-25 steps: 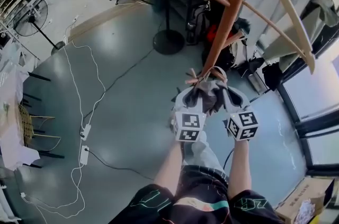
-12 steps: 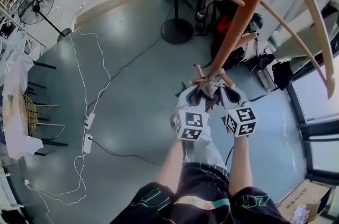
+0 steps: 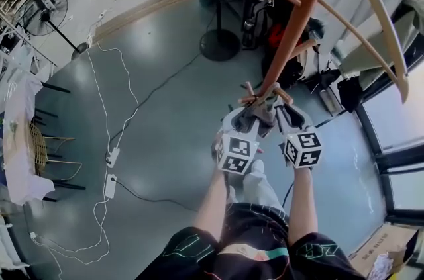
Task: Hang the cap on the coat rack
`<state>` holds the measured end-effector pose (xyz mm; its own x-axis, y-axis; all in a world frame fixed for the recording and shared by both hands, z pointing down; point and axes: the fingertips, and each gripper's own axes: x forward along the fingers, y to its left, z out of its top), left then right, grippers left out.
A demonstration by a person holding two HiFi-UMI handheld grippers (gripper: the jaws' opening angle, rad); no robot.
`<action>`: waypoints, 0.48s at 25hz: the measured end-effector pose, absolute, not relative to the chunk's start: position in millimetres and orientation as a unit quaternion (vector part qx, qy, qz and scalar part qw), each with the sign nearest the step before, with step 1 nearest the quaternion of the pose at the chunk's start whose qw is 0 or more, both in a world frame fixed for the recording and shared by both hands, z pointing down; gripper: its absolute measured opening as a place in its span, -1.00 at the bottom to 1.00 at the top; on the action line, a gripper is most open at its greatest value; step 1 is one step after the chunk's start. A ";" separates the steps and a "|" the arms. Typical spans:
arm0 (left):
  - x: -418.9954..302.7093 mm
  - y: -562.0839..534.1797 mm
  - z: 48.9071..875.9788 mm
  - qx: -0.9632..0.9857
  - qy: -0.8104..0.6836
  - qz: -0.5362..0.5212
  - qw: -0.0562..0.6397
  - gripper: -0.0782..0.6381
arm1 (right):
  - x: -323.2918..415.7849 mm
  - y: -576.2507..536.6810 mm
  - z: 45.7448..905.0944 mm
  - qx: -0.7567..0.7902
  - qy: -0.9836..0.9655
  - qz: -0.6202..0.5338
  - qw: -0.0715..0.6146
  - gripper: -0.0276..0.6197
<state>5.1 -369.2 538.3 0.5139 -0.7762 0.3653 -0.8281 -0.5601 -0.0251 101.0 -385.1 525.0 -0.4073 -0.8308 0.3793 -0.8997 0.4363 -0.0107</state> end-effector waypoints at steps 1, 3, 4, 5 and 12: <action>5.2 -369.0 533.7 0.869 -0.460 0.166 0.073 -0.32 | 105.2 -384.3 521.9 0.526 -0.829 0.105 0.159 -0.61; 7.7 -367.3 524.9 0.874 -0.453 0.166 0.061 -0.32 | 113.9 -382.2 512.6 0.539 -0.823 0.100 0.148 -0.61; 8.8 -365.8 520.9 0.875 -0.451 0.167 0.053 -0.32 | 117.4 -380.5 506.0 0.545 -0.821 0.096 0.139 -0.71; 8.9 -363.8 516.8 0.876 -0.450 0.167 0.046 -0.35 | 119.8 -378.4 498.5 0.552 -0.819 0.091 0.128 -0.83; 8.6 -349.5 492.8 0.889 -0.399 0.224 -0.011 -0.52 | 124.9 -368.8 454.4 0.570 -0.815 0.061 0.084 -0.90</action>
<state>8.6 -349.5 492.8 0.5822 -0.7141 0.3887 -0.7039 -0.6820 -0.1986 124.9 -368.8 454.4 -0.3367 -0.9186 0.2068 -0.9391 0.3436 -0.0025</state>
